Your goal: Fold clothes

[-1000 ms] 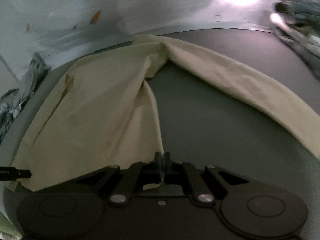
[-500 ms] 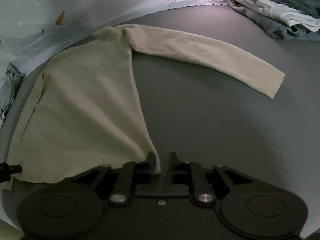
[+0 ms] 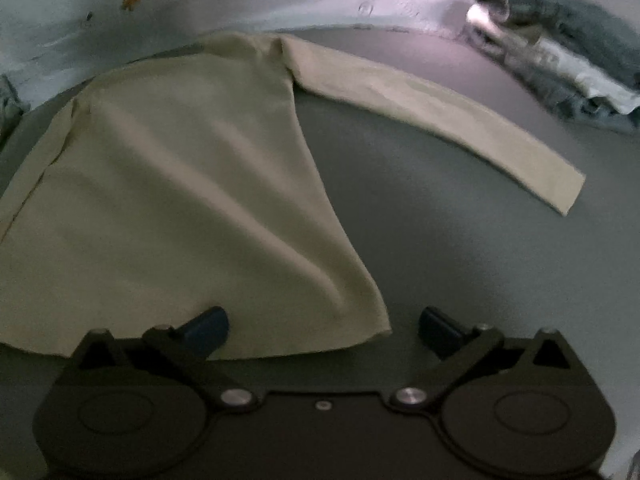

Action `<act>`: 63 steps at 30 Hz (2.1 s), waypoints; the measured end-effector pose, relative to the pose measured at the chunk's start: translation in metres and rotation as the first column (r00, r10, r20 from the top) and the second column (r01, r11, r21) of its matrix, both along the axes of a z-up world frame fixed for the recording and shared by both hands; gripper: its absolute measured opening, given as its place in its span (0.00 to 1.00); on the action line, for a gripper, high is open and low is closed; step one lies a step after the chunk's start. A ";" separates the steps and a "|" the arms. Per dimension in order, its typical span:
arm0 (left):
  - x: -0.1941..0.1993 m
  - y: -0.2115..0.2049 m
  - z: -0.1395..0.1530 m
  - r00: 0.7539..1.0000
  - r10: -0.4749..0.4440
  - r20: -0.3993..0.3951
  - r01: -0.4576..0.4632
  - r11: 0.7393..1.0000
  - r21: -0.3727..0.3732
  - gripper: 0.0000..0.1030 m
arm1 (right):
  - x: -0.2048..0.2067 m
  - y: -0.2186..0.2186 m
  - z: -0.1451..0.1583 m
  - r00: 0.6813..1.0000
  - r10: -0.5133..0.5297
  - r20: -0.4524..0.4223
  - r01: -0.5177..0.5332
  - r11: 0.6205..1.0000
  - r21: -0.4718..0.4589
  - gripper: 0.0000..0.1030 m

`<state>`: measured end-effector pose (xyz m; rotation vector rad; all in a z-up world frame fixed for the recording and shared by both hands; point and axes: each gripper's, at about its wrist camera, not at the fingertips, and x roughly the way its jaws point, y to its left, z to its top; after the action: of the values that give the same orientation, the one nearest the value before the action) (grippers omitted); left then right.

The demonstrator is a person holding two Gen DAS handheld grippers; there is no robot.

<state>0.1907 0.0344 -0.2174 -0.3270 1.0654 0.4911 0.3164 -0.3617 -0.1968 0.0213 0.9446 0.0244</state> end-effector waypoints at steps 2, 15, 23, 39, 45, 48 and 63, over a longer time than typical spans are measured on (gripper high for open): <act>0.003 0.001 0.001 0.999 -0.045 0.009 0.045 0.999 0.007 0.47 | -0.008 0.000 -0.001 0.999 -0.013 0.034 0.013 1.000 -0.001 1.00; 0.004 0.116 0.050 0.986 0.092 0.137 -0.114 0.980 0.162 0.04 | -0.015 0.002 0.000 0.995 -0.093 0.048 0.093 0.996 0.005 1.00; 0.015 0.183 0.070 0.924 0.308 0.227 -0.345 0.927 0.145 0.26 | -0.014 0.001 0.000 0.995 -0.094 0.031 0.094 0.996 0.005 1.00; 0.029 -0.007 0.017 0.961 -0.185 0.204 0.235 0.937 -0.260 0.54 | -0.003 -0.037 0.010 0.995 -0.094 0.016 0.090 0.980 0.175 0.68; 0.045 -0.044 0.000 0.973 -0.195 0.119 0.212 0.965 -0.152 0.16 | 0.015 -0.036 0.005 1.000 -0.001 0.024 -0.002 0.989 0.146 0.42; 0.035 -0.050 0.006 0.979 -0.141 0.148 0.162 0.977 -0.142 0.03 | 0.019 -0.038 0.005 0.999 0.044 0.021 -0.047 0.984 0.171 0.05; -0.018 -0.062 0.024 0.978 0.119 0.170 -0.080 0.972 -0.219 0.20 | 0.000 -0.061 0.021 0.997 0.057 0.043 -0.064 0.977 0.204 0.43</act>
<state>0.1730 -0.0272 -0.1935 -0.6055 0.9267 0.4287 0.3164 -0.4223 -0.1760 0.1827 0.9024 0.1785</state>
